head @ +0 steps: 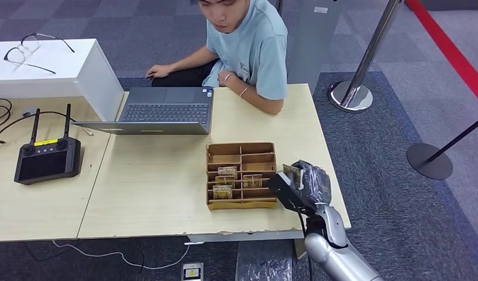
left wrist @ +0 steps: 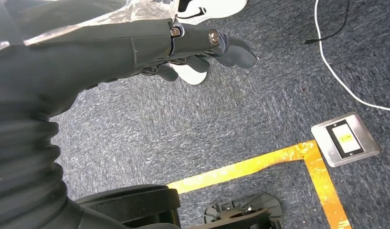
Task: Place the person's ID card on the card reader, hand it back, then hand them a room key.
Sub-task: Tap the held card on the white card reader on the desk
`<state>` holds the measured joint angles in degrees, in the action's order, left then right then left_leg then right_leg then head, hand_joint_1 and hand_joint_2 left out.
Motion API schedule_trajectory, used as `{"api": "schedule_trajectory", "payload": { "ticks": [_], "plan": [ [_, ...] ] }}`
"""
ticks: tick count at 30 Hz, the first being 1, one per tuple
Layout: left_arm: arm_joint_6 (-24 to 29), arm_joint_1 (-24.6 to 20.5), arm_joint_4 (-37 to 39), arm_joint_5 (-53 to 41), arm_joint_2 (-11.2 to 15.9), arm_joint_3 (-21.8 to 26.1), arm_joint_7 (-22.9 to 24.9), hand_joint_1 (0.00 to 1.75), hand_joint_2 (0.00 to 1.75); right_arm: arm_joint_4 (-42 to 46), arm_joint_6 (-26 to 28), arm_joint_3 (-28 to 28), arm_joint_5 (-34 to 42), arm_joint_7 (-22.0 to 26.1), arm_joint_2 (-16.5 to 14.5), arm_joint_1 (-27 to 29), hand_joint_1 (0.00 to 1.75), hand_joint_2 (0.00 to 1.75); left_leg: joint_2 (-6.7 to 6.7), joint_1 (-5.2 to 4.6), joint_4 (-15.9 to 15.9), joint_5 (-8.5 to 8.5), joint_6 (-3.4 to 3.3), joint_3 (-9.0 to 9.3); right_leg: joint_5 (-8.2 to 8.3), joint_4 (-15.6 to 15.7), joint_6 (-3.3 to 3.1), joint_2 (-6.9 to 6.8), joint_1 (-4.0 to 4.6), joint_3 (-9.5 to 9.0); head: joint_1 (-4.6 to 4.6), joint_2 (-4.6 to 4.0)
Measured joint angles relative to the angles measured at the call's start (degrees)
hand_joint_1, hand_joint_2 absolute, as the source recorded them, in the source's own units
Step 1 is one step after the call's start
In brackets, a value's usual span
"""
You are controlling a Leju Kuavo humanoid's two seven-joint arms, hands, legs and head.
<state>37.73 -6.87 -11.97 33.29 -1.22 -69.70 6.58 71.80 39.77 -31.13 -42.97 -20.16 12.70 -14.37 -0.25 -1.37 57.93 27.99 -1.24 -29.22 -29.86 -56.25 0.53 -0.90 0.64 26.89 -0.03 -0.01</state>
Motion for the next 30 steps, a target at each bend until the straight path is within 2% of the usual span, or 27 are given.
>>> {"api": "schedule_trajectory", "payload": {
  "ticks": [15, 21, 30],
  "plan": [
    [0.0, 0.0, 0.0, -0.3, 0.0, 0.0, -0.1, 0.0, 1.75, -5.3, 0.0, 0.0, 7.5, 2.5, -0.9, -1.6, 1.75, 1.75, 0.0, 0.0, 0.0, 0.0, 0.0, 0.0, 0.0, 0.0, 0.0, 0.0, 0.0, 0.0, 0.0, 0.0],
    [0.0, 0.0, 0.0, -0.4, 0.0, 0.0, -0.1, 0.0, 1.75, -6.5, 0.1, 2.8, 11.7, 6.7, -1.6, -1.9, 1.75, 1.75, 0.0, 0.0, 0.0, 0.0, 0.0, -0.01, 0.0, 0.0, 0.0, 0.0, 0.0, 0.01, -0.01, 0.01],
    [0.0, 0.0, 0.0, -0.9, 0.0, 0.0, -0.1, 0.0, 1.75, -7.7, 0.1, 6.2, 19.3, 7.8, -1.7, -2.4, 1.75, 1.75, 0.0, 0.0, 0.0, 0.0, 0.0, -0.01, 0.0, 0.0, 0.0, 0.0, 0.0, 0.01, 0.01, 0.0]
  ]
}}
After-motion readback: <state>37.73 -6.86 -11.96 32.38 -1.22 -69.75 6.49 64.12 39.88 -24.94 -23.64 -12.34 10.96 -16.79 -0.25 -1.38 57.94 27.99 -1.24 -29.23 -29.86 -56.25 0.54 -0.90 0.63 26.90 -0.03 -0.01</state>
